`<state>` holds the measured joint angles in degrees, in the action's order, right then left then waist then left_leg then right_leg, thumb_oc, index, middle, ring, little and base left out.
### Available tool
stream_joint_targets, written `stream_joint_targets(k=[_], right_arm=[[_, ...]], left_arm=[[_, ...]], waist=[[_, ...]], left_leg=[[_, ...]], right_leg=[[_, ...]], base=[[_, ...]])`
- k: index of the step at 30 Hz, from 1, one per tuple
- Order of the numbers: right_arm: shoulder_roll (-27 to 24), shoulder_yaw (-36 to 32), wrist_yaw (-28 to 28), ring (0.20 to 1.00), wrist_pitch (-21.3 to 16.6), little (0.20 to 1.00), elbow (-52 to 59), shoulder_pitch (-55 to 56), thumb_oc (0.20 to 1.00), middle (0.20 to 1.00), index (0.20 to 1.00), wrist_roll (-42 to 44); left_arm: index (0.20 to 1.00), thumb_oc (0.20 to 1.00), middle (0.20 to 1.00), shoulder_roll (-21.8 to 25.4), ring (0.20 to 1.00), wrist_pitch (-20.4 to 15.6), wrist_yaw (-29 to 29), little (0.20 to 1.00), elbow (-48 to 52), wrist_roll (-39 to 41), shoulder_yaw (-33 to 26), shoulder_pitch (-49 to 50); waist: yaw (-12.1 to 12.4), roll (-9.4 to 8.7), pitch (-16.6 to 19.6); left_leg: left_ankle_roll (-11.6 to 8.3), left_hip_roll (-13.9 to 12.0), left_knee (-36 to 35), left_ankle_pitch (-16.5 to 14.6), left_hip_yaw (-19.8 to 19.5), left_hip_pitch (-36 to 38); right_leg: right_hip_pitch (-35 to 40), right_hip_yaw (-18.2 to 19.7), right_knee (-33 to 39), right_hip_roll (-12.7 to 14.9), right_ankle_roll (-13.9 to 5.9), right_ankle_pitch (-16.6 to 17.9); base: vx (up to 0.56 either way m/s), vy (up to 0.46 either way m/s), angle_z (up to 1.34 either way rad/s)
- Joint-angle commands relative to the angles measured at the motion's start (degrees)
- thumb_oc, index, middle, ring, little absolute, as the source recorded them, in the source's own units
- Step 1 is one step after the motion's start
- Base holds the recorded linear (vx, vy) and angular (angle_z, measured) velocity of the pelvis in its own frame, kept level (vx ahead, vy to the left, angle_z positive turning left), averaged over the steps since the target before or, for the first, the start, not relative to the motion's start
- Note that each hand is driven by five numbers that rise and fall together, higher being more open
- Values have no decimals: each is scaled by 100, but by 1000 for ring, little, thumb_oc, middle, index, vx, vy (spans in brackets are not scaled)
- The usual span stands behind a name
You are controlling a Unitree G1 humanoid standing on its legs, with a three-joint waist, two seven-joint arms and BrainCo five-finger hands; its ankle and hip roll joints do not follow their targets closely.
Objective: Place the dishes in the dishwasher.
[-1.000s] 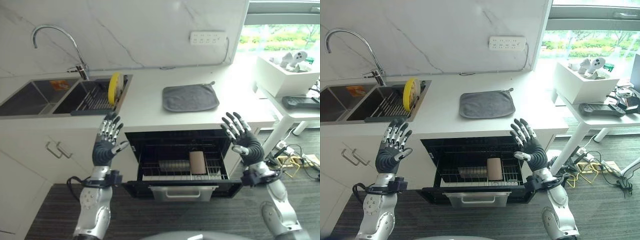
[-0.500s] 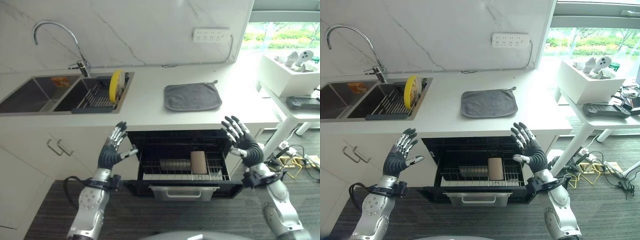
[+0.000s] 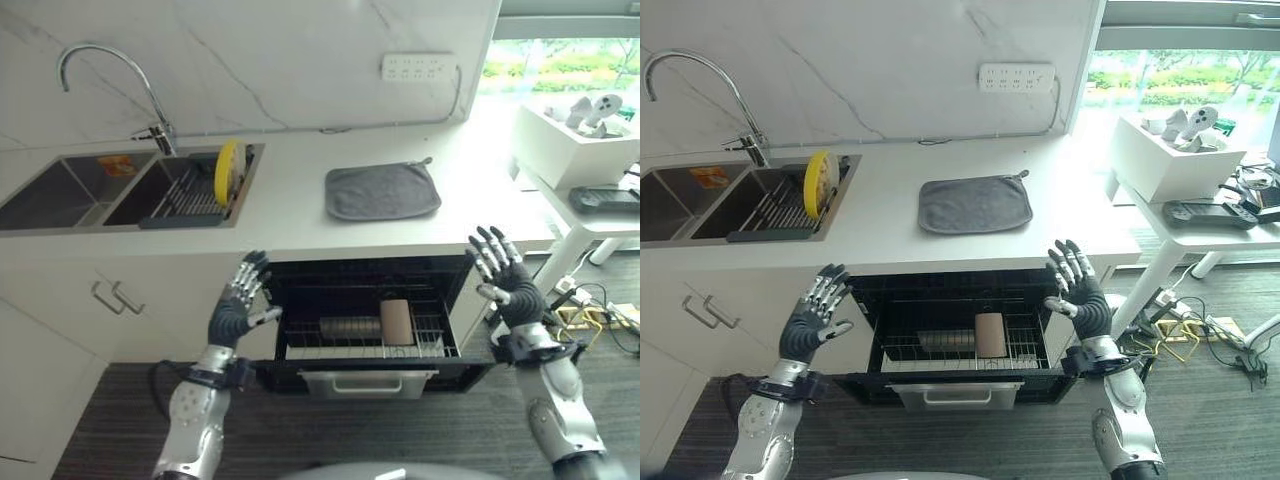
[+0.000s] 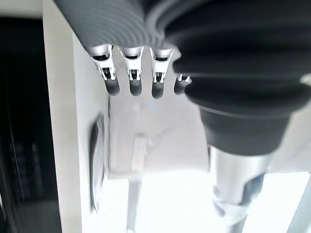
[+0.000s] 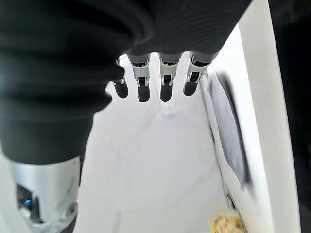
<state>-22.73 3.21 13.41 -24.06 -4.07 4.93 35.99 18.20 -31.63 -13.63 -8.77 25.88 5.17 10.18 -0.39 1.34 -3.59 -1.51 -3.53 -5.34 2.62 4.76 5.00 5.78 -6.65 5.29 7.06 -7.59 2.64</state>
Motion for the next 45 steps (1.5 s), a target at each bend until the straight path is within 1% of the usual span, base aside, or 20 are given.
stream_joint_targets(k=[1,9,12,15,21,23,26,27,28,29,32,34,36,37,38,39,40,42,43,45], right_arm=[[51,-218,-6,1000,-362,1000,135,-532,1000,1000,1000,89],[62,-243,197,1000,-201,1000,110,-503,1000,1000,1000,162],[49,-224,103,1000,-91,1000,120,-530,1000,1000,1000,83],[23,-250,112,1000,-6,1000,142,-501,1000,1000,1000,111],[15,-297,-81,1000,134,1000,331,-340,1000,1000,1000,-73],[-8,-352,-46,1000,145,1000,475,-229,1000,1000,1000,-108],[-22,-401,-115,1000,54,1000,454,-264,1000,1000,1000,20],[45,-328,-207,1000,-166,1000,202,-501,1000,1000,1000,70],[34,-264,-241,1000,-207,1000,143,-579,1000,1000,1000,-3],[-22,-232,-297,1000,-231,1000,162,-598,1000,1000,1000,-10],[-288,-402,-351,1000,-190,1000,330,-578,1000,1000,1000,248],[-367,-516,-388,1000,-201,1000,354,-573,1000,1000,1000,317],[-340,-652,-399,1000,-210,1000,276,-593,1000,1000,1000,381],[-293,-689,-413,1000,-216,1000,279,-582,1000,1000,1000,372],[-228,-752,-508,1000,-236,1000,274,-546,1000,1000,1000,351],[79,-953,-380,1000,-124,1000,310,-417,1000,1000,1000,670],[128,-969,-317,1000,-62,1000,323,-407,1000,1000,1000,682],[191,-935,-139,1000,39,1000,331,-420,1000,1000,1000,645],[202,-861,-185,1000,-26,1000,338,-408,1000,1000,1000,489],[242,-790,-274,1000,-145,1000,376,-370,1000,1000,1000,465]], left_arm=[[1000,1000,1000,188,1000,-503,70,1000,-146,-30,-18,-691],[1000,1000,1000,229,1000,-453,23,1000,-192,-304,-32,-610],[1000,1000,1000,411,1000,-349,176,1000,-327,-1139,91,-613],[1000,1000,1000,549,1000,-270,273,1000,-427,-1422,167,-574],[1000,1000,1000,619,1000,-352,313,1000,-502,-927,-54,-332],[1000,1000,1000,527,1000,-414,398,1000,-314,-489,-268,-163],[1000,1000,1000,431,1000,-531,231,1000,-250,-300,-426,-170],[1000,1000,1000,398,1000,-715,385,1000,-250,-423,-514,-285],[1000,1000,1000,408,1000,-677,579,1000,-275,-257,-526,-316],[1000,1000,1000,379,1000,-614,574,1000,-263,-47,-568,-330],[1000,1000,1000,335,1000,-722,603,1000,-265,-109,-664,-400],[1000,1000,1000,343,1000,-734,597,1000,-233,-65,-682,-409],[1000,1000,1000,377,1000,-665,568,1000,-289,-15,-661,-522],[1000,1000,1000,410,1000,-676,594,1000,-324,-43,-609,-557],[1000,1000,1000,440,1000,-679,596,1000,-387,-126,-539,-616],[1000,1000,1000,552,1000,-730,628,1000,-334,-399,-478,-610],[1000,1000,1000,576,1000,-736,668,1000,-289,-453,-484,-583],[1000,1000,1000,669,1000,-754,844,1000,-186,-486,-563,-495],[1000,1000,1000,694,1000,-753,883,1000,-134,-482,-640,-458],[1000,1000,1000,724,1000,-702,941,1000,35,-485,-807,-381]], waist=[[-27,-282,-84],[-4,-305,-4],[0,-275,6],[-5,-250,1],[43,-215,-23],[127,-271,-165],[173,-326,-345],[205,-319,-493],[217,-289,-478],[218,-245,-452],[82,-113,-410],[35,-33,-442],[-63,9,-513],[-92,22,-520],[-128,12,-522],[-115,-27,-543],[-92,-29,-544],[-33,17,-525],[-14,35,-509],[41,-19,-421]], left_leg=[[69,300,34,-183,-191,85],[119,352,34,-210,-84,170],[143,362,34,-211,-94,179],[150,374,34,-204,-132,190],[164,428,52,-190,-179,223],[174,610,770,-323,-268,-91],[202,586,1415,-378,-319,-455],[124,251,1448,-295,-349,-486],[9,-12,1075,-82,-457,-276],[-132,-286,905,270,-558,-220],[-390,-1031,647,728,-786,-97],[-447,-1137,604,684,-916,-58],[-478,-989,722,151,-831,1],[-477,-920,717,26,-775,17],[-450,-776,731,-131,-717,20],[-260,-374,862,-453,-467,-8],[-235,-351,851,-474,-392,15],[-126,-281,680,-386,-113,65],[-33,-212,544,-327,-34,83],[124,-3,324,-156,65,19]], right_leg=[[28,-74,-119,-470,337,83],[110,-68,-86,-489,342,74],[127,-43,-83,-507,348,62],[135,-10,-87,-527,352,54],[154,-26,-80,-544,359,39],[120,-9,-277,-467,425,-15],[-15,-64,-701,-406,488,-111],[-102,-171,-1065,-305,509,-282],[-75,-178,-1022,-213,481,-290],[-45,-170,-975,-142,457,-301],[-147,-13,-1084,261,288,-369],[-267,101,-1284,383,222,-433],[-334,234,-1441,734,-3,-359],[-349,227,-1413,883,-98,-277],[-346,250,-1297,1064,-228,-101],[-491,96,-1004,1331,-313,544],[-539,45,-1021,1339,-309,594],[-623,-222,-1255,1067,-260,401],[-671,-256,-1479,723,-184,135],[-810,-383,-2012,124,-47,-57]], base=[[31,-12,-2],[38,-9,-6],[39,-13,0],[29,-17,0],[54,-38,4],[-28,-4,19],[-145,148,52],[-197,543,54],[-155,726,27],[-33,572,3],[-22,747,3],[-37,622,0],[-48,594,-11],[-54,564,-6],[-185,743,-18],[-202,710,-25],[-258,625,-24],[-152,268,-49],[-152,279,-74],[-164,284,-36]])
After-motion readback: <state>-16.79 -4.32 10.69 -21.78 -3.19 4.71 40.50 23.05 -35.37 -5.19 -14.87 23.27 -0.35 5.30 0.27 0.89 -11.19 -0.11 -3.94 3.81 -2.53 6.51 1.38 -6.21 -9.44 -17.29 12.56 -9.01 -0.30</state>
